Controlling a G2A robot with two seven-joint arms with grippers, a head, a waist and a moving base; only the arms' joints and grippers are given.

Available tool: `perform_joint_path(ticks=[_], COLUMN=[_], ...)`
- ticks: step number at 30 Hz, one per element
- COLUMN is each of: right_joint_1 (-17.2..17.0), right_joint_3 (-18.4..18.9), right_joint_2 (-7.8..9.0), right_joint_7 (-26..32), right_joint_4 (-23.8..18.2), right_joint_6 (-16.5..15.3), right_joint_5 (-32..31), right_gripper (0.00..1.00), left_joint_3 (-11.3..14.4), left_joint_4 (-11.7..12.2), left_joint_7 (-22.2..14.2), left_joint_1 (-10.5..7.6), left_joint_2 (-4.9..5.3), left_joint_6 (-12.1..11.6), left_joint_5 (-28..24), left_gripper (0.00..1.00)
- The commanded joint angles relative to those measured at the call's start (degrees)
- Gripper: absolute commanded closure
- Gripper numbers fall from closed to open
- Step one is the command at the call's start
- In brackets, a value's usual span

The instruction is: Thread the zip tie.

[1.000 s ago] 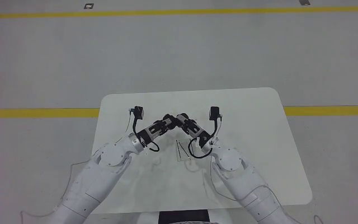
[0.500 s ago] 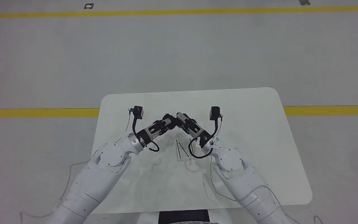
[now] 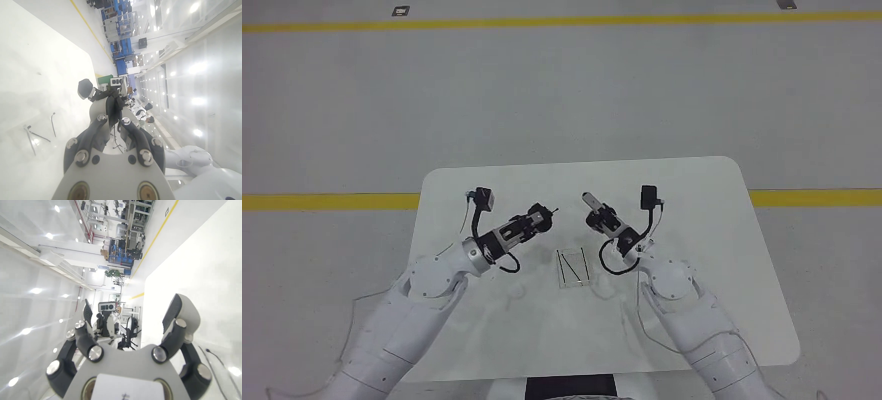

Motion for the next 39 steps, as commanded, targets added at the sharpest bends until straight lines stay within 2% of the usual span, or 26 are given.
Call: perform_joint_path(ticks=[1,10,11,13,14,17,18,21,22,23,25,28,31,34,39], right_joint_1=[0.0,0.0,0.0,0.0,0.0,0.0,0.0,0.0,0.0,0.0,0.0,0.0,0.0,0.0,0.0], right_joint_3=[0.0,0.0,0.0,0.0,0.0,0.0,0.0,0.0,0.0,0.0,0.0,0.0,0.0,0.0,0.0], right_joint_2=[-0.01,-0.01,-0.01,-0.01,-0.01,-0.01,-0.01,-0.01,-0.01,-0.01,-0.01,-0.01,-0.01,-0.01,-0.01], right_joint_7=[-0.1,-0.1,-0.1,-0.1,-0.1,-0.1,-0.1,-0.1,-0.1,-0.1,-0.1,-0.1,-0.1,-0.1,-0.1], right_joint_4=[0.0,0.0,0.0,0.0,0.0,0.0,0.0,0.0,0.0,0.0,0.0,0.0,0.0,0.0,0.0], right_joint_6=[-0.1,-0.1,-0.1,-0.1,-0.1,-0.1,-0.1,-0.1,-0.1,-0.1,-0.1,-0.1,-0.1,-0.1,-0.1], right_joint_5=[0.2,0.2,0.2,0.2,0.2,0.2,0.2,0.2,0.2,0.2,0.2,0.2,0.2,0.2,0.2], right_gripper=[0.00,0.00,0.00,0.00,0.00,0.00,0.00,0.00,0.00,0.00,0.00,0.00,0.00,0.00,0.00], left_joint_3=[-0.3,-0.3,-0.2,-0.3,-0.8,-3.3,-3.9,-7.2,-8.6,-9.6,-11.4,-13.0,-13.4,-14.2,-14.2], left_joint_4=[-0.1,-0.1,0.1,0.9,1.6,3.6,4.5,7.4,8.9,9.6,10.6,10.7,9.9,6.3,6.3], left_joint_7=[-3.2,-3.2,-2.2,-3.6,-4.8,-12.8,-16.1,-26.7,-31.3,-34.2,-39.1,-45.4,-45.9,-45.9,-45.9], left_joint_1=[-0.20,-0.20,-0.26,-0.47,-0.57,-1.04,-1.01,-0.92,-0.93,-0.91,-0.71,-0.36,0.08,1.21,1.21], left_joint_2=[0.30,0.30,0.25,0.30,0.40,1.16,1.38,1.81,1.87,1.89,1.73,1.23,0.66,0.03,0.03], left_joint_6=[0.0,0.0,0.5,0.3,-0.1,-0.1,-0.1,-0.1,-0.1,-0.1,-0.1,-0.1,-0.1,-0.1,-0.1], left_joint_5=[1.0,1.0,1.5,0.3,-1.0,-1.4,-1.7,-6.9,-9.4,-10.1,-10.4,-11.3,-10.3,-10.7,-10.7], left_gripper=[1.00,1.00,1.00,1.00,1.00,1.00,1.00,1.00,1.00,1.00,1.00,1.00,1.00,1.00,1.00])
